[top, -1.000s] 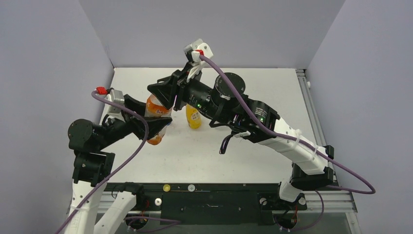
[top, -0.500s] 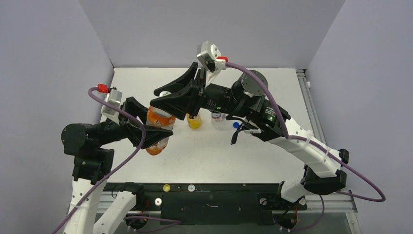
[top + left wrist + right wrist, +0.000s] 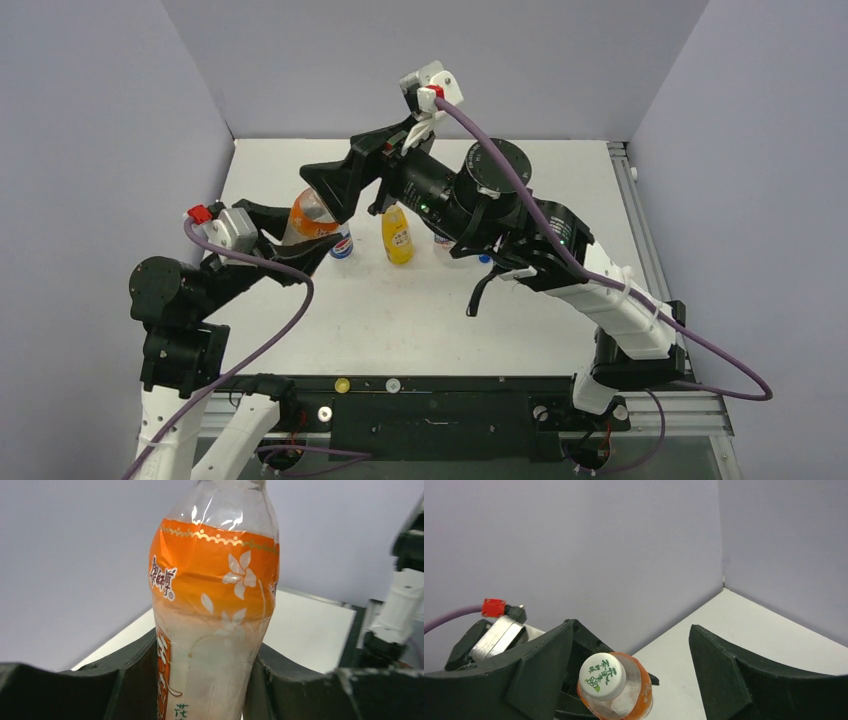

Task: Unscrew the bottle caps
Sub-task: Unscrew the bottle cap from the plastic bottle.

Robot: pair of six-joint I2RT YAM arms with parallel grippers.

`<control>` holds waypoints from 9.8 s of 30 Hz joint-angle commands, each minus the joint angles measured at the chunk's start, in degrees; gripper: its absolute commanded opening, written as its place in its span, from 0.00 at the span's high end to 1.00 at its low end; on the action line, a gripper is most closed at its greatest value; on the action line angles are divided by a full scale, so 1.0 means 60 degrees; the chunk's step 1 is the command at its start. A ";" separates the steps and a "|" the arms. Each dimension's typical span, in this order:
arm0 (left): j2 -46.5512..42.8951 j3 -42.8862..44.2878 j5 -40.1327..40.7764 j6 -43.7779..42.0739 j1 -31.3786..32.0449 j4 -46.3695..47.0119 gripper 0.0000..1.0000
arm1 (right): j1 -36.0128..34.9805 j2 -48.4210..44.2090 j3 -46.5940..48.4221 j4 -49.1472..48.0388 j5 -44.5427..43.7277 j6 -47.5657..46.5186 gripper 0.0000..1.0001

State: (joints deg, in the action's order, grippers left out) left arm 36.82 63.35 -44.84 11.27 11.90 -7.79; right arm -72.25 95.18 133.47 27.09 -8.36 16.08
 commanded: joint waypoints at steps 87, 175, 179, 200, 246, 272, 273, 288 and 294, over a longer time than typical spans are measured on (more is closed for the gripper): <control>0.1587 0.0764 -0.0807 0.3072 0.0185 0.1235 1.00 | 0.2430 -0.0969 -0.2514 -0.3328 0.7850 0.1344 1.00; 0.0724 -0.0605 -0.0396 0.1798 0.0340 0.1700 1.00 | 0.1400 -0.1269 -0.2127 -0.0741 0.1908 -0.0531 0.20; 0.0328 -0.0791 0.1232 -0.0557 0.0331 0.0682 1.00 | 0.0270 -0.1024 -0.1898 -0.0656 -0.1396 -0.0296 0.19; -0.0003 -0.0983 0.3472 -0.2755 0.0349 -0.0290 1.00 | 0.0019 0.0865 -0.0094 -0.0320 -0.1914 0.0812 0.67; -0.0089 -0.0494 0.1341 -0.1036 0.0624 -0.1015 0.99 | -0.0284 -0.0193 -0.0540 0.0095 -0.1052 -0.0703 0.19; -0.0340 -0.0751 0.2776 -0.1523 0.0635 -0.0845 1.00 | 0.0062 0.0726 -0.0096 -0.0066 -0.0935 0.0758 0.96; -0.0329 -0.0748 0.2761 -0.1463 0.0629 -0.0841 1.00 | 0.0068 0.0716 -0.0104 -0.0078 -0.0946 0.0714 0.99; 0.0315 -0.0270 -0.2263 0.3699 0.0624 0.1029 0.98 | 0.1835 -0.1516 -0.3395 -0.4259 0.7621 0.1332 1.00; 0.0537 -0.0108 -0.3278 0.5033 0.0638 0.1654 0.99 | 0.1619 -0.1237 -0.3182 -0.5159 1.0159 0.1990 1.00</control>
State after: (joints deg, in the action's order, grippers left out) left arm 38.92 60.64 -56.01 31.99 15.55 -2.39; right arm -60.47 88.53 113.38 9.10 32.75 23.38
